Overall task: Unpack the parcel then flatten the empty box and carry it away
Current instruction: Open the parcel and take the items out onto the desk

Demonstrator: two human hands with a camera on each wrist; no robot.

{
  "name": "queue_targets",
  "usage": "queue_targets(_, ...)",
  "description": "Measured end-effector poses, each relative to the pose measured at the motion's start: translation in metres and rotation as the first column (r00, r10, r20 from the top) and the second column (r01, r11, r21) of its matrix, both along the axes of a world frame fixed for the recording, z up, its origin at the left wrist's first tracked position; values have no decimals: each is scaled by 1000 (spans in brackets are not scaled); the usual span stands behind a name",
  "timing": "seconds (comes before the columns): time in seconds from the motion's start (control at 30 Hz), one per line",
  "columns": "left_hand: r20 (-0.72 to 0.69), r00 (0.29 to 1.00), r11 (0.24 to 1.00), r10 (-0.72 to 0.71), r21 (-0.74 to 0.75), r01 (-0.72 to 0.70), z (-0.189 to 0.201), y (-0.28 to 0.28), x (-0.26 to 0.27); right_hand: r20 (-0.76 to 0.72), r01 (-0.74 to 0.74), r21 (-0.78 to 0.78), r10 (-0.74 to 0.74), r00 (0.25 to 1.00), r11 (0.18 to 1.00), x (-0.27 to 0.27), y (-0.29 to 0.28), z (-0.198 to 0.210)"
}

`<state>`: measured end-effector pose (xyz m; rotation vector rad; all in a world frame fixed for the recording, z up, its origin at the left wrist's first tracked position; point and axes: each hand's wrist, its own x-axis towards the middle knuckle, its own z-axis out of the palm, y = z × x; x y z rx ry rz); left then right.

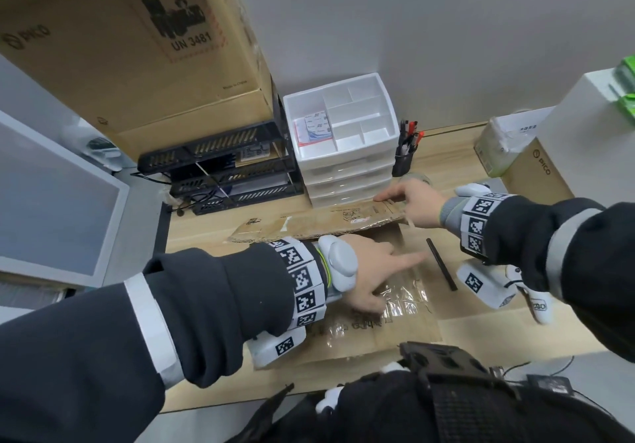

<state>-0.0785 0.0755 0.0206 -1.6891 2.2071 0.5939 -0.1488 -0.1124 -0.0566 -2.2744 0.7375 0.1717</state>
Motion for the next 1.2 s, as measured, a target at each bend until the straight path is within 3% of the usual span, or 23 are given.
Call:
queue_targets(0.23,37,999,998,22,63,-25,-3,-4,-3,-24,-33,-16,33,999,999,0,-5,1)
queue_targets(0.37,82,987,987,137,73,-143,-6,8,17,46,11,70,-14,999,997,2,1,17)
queue_targets(0.57,184,901,919,393,-47,-391,-13,34,53,-20,169,58,-168,986,984,18,4,12)
queue_targets(0.77,157,744,756,649,-243,-608,-15,65,109,10,222,81,-224,975,972,24,8,9)
queue_targets(0.9,80,537,527,840,-353,-773,-22,79,134,-11,213,82,-213,977,974,25,10,10)
queue_targets(0.97,-70,465,405,883,-387,-828,-25,82,142,-17,220,96,-220,975,971,25,11,9)
queue_targets(1.07,-361,338,277,869,-210,-938,-31,83,150,-44,274,99,-271,962,957,24,14,7)
queue_targets(1.13,-456,267,270,849,-58,-961,-36,84,153,-52,309,95,-306,951,946,23,18,5)
queue_targets(1.2,-480,258,282,838,-24,-959,-40,85,155,-34,339,135,-338,941,931,21,22,2)
